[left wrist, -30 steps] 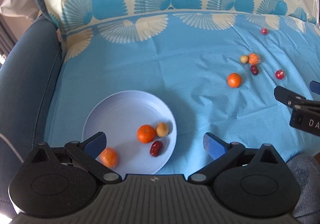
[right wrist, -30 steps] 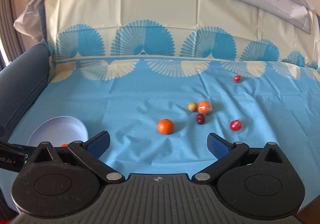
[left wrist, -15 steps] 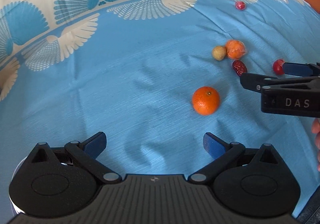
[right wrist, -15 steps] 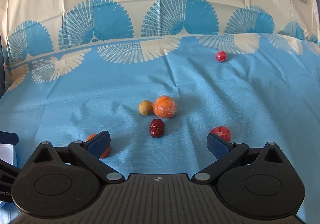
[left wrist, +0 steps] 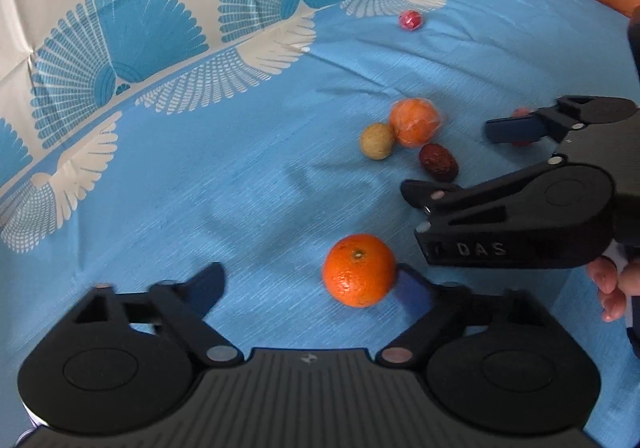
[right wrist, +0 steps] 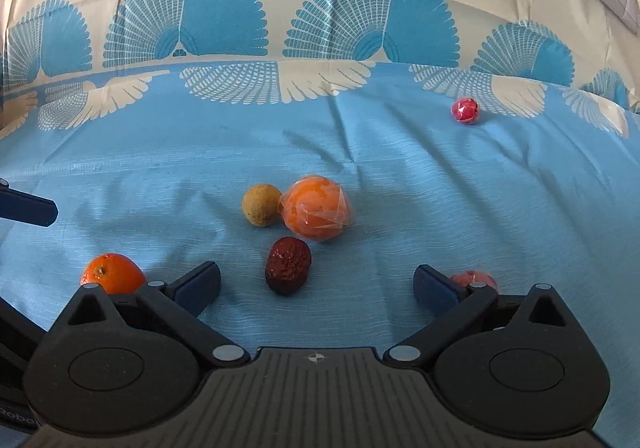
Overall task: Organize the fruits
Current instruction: 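Grasp a loose orange with the left tool while the right tool grasps a dark red date, then carry the orange and date over the plate and open both tools to release them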
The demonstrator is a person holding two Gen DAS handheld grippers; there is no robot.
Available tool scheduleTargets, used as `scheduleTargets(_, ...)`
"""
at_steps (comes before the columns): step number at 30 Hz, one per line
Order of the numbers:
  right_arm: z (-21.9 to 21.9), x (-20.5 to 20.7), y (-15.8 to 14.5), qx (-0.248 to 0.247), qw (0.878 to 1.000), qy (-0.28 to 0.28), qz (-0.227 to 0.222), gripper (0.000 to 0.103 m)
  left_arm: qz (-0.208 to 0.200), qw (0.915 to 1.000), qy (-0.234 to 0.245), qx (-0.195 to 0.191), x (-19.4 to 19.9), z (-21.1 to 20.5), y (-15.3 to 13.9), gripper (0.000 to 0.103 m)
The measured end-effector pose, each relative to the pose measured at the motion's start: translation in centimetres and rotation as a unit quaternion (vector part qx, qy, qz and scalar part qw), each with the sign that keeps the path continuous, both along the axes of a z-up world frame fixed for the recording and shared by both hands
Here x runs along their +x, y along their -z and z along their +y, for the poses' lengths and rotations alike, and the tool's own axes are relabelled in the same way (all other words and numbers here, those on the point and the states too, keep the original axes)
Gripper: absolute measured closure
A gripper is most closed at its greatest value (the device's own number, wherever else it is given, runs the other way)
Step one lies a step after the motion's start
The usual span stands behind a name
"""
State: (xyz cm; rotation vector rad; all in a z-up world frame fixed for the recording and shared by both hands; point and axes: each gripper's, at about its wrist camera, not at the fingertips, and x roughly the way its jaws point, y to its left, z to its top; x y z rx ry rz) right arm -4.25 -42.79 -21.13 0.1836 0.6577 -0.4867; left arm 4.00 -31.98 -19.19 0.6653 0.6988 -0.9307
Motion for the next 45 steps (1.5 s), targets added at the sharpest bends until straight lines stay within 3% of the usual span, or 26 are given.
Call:
scheduleTargets(1,0.2,0.0,-0.3,-0.002,1.000,-0.007,-0.004,0.041,0.024,0.9996,0.017,-0.004,-0.1,0.0,-0.3,0.064)
scheduleTargets(2,0.3,0.1,-0.6,-0.001,1.000,-0.012,-0.001,0.075,0.034,0.9993,0.017,-0.002,-0.3,0.0,-0.5,0.065)
scheduleTargets(3,0.4,0.3,-0.8,-0.007,1.000,-0.005,0.009,0.082,0.039,0.9991,0.017,-0.004,-0.5,0.1,-0.7,0.065)
scheduleTargets(7,0.2,-0.3,-1.8,0.029,0.999,0.030,0.022,0.082,0.054,0.9985,-0.008,-0.003,-1.0,2.0,-2.1,0.065)
scheduleTargets(15,4.9,-7.2,-8.2,0.053,0.997,0.048,-0.025,0.082,0.054,0.9936,-0.100,0.000,-3.0,11.3,-8.6,0.065)
scheduleTargets(21,11.0,-11.0,-13.2,0.063,0.997,-0.015,-0.038,0.081,0.040,0.9866,-0.157,0.015,-6.5,18.7,-13.1,0.065)
scheduleTargets(30,20.9,-15.0,-20.0,0.071,0.988,-0.117,-0.069,0.081,0.034,0.9716,-0.234,-0.004,-11.4,29.0,-18.4,0.065)
scheduleTargets(36,26.5,-17.5,-22.0,0.068,0.982,-0.159,-0.070,0.081,0.034,0.9589,-0.281,-0.012,-13.8,33.7,-20.7,0.065)
scheduleTargets(45,30.9,-19.9,-22.9,0.065,0.979,-0.183,-0.057,0.081,0.048,0.9449,-0.323,-0.026,-15.3,38.1,-22.2,0.065)
